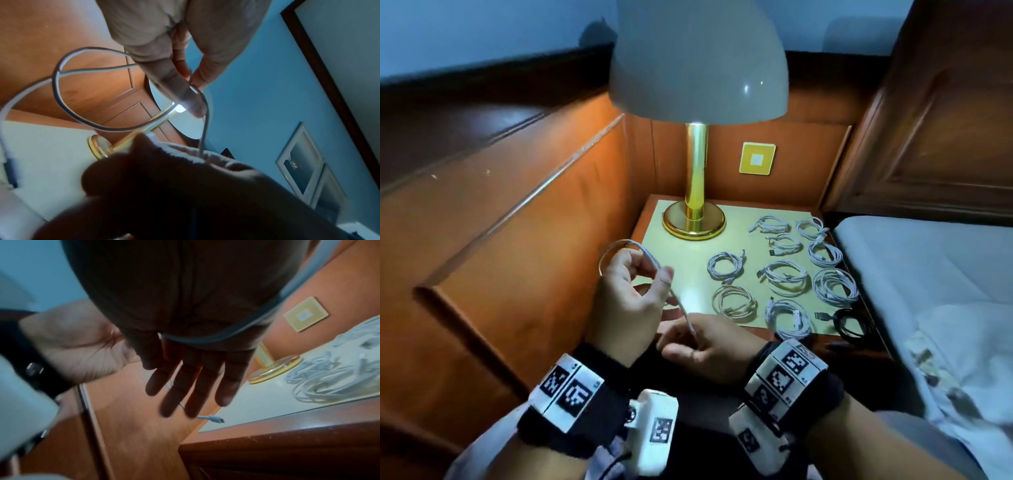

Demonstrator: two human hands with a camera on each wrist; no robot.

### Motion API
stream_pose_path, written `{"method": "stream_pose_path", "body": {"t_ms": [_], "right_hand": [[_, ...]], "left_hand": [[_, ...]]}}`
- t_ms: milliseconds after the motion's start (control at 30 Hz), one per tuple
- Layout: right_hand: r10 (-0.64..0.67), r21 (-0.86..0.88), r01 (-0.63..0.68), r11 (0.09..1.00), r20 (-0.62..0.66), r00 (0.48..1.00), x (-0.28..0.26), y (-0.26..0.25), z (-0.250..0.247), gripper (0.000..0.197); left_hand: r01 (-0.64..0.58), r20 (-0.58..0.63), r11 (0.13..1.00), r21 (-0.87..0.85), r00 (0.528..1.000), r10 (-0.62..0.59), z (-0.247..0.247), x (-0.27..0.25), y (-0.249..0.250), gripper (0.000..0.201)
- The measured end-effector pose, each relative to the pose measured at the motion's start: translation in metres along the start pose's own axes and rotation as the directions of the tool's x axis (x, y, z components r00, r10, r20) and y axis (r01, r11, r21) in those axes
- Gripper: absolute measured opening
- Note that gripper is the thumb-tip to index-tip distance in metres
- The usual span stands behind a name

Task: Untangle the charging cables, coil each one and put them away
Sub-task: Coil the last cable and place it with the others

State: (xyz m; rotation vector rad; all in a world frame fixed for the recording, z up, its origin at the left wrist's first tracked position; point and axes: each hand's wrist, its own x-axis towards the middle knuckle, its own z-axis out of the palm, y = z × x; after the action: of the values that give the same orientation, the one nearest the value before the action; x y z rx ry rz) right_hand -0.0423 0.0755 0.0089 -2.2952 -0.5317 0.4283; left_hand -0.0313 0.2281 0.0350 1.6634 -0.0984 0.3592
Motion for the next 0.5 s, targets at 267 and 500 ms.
{"method": "stream_pose_path", "body": {"t_ms": [267,500], "right_hand": [[0.127,0.21,-0.05,0.977,-0.37,0.92,-0.102,0.007,-0.039,0.032],[0.086,0.176,0.018,0.984,-0.563,0.822,-0.193,-0.006,-0.039,0.027]], "left_hand": [[0.131,0.163,0.991,0.005,0.978,-0.13,-0.022,-0.054,0.003,0.022],[-0.424,0.249,0.79,0.443,0.905,0.346,0.007,-0.09,0.034,0.018]]}}
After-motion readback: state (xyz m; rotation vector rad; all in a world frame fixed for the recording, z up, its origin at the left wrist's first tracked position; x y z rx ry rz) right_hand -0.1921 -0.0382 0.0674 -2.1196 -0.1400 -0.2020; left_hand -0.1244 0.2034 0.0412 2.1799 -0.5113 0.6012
